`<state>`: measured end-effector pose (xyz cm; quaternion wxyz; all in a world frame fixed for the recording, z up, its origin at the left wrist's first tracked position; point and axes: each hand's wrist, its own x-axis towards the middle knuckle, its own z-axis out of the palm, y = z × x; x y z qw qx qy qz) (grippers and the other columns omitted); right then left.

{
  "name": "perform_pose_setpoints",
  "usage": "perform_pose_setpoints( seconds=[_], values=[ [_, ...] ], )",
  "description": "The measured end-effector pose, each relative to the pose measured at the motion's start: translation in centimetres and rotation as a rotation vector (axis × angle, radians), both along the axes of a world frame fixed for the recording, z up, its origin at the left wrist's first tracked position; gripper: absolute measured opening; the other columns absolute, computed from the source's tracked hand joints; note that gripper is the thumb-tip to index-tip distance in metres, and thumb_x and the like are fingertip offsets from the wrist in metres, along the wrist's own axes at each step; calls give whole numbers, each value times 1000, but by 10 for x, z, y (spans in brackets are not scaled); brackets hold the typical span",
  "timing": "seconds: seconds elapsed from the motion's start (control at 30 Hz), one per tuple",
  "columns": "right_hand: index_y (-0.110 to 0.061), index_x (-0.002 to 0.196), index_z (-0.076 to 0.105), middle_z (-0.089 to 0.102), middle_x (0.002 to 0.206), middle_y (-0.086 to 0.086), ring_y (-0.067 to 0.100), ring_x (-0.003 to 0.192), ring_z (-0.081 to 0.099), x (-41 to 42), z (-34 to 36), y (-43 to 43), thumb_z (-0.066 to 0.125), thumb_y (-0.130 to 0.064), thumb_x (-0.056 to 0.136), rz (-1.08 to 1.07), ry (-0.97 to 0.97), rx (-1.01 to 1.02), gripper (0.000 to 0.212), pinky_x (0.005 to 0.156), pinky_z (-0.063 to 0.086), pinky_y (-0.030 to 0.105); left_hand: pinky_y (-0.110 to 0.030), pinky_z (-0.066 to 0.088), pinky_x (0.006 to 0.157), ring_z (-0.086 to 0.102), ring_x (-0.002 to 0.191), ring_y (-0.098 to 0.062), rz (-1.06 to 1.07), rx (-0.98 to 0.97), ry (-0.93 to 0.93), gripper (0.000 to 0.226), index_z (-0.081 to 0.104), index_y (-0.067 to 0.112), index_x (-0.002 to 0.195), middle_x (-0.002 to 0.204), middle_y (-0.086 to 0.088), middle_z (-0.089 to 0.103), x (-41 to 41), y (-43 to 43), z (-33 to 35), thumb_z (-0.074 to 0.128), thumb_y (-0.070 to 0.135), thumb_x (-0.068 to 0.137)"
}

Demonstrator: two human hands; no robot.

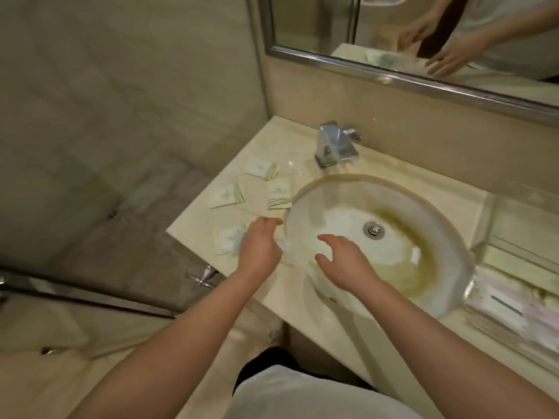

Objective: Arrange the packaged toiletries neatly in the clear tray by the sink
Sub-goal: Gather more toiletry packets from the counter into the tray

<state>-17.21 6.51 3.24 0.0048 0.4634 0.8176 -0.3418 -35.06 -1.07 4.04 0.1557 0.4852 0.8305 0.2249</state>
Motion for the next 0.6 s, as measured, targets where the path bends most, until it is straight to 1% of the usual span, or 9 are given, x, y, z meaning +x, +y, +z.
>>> perform_pose_setpoints(
  seconds=[0.07, 0.17, 0.23, 0.3, 0.37, 0.43, 0.47, 0.53, 0.6],
  values=[
    [-21, 138, 53, 60, 132, 7, 28, 123, 50, -38, -1, -4, 56, -36, 93, 37, 12, 24, 48, 100, 41, 35, -37, 46, 93, 54, 113, -30, 69, -55, 1, 53, 61, 9, 123, 121, -15, 58, -46, -9, -6, 53, -8, 74],
    [-20, 131, 58, 63, 124, 5, 25, 118, 51, -87, -3, -6, 59, -39, 90, 48, 18, 52, 45, 96, 44, 35, -39, 47, 92, 50, 114, -31, 106, -196, 37, 55, 58, 14, 129, 124, -13, 55, -100, -16, -18, 54, -4, 77],
    [-21, 129, 58, 64, 122, 3, 24, 117, 50, -114, -6, -5, 62, -42, 87, 46, 5, 44, 47, 95, 45, 36, -39, 46, 92, 46, 114, -30, 61, -310, 57, 56, 52, 19, 134, 125, -11, 52, -128, -19, -29, 57, 4, 80],
    [-22, 130, 57, 63, 122, 2, 24, 117, 50, -132, -10, -3, 66, -44, 84, 84, -52, 52, 52, 95, 45, 36, -38, 45, 90, 45, 113, -28, -33, -401, 74, 56, 48, 21, 136, 124, -9, 50, -144, -20, -37, 64, 16, 82],
    [-23, 131, 55, 63, 122, 2, 25, 114, 51, -144, -15, -1, 68, -46, 81, 112, -137, 61, 57, 93, 46, 37, -37, 45, 88, 45, 110, -26, -84, -429, 67, 57, 48, 22, 133, 120, -6, 52, -154, -19, -43, 69, 25, 81],
    [-23, 131, 54, 63, 120, 3, 26, 111, 52, -149, -19, 0, 70, -47, 79, 126, -214, 49, 59, 90, 47, 38, -36, 46, 84, 47, 107, -24, -102, -430, 38, 53, 50, 24, 127, 114, -3, 56, -160, -15, -45, 72, 29, 79],
    [-23, 130, 55, 64, 118, 3, 26, 109, 53, -150, -21, 1, 69, -46, 79, 137, -246, 39, 57, 88, 48, 38, -36, 47, 83, 49, 105, -23, -118, -440, 24, 48, 53, 23, 121, 109, -2, 58, -164, -13, -45, 73, 30, 78],
    [-22, 126, 58, 64, 114, 3, 26, 106, 54, -152, -24, 0, 66, -41, 80, 171, -289, 31, 50, 85, 48, 38, -36, 51, 76, 56, 94, -22, -159, -462, -12, 29, 60, 21, 104, 98, -1, 61, -170, -8, -45, 72, 29, 78],
    [-21, 117, 62, 65, 107, 4, 26, 102, 53, -151, -25, -1, 64, -34, 80, 182, -308, 22, 39, 81, 48, 37, -33, 50, 65, 60, 78, -21, -143, -459, -87, 14, 58, 19, 83, 83, -1, 60, -174, -5, -43, 70, 24, 78]
  ],
)
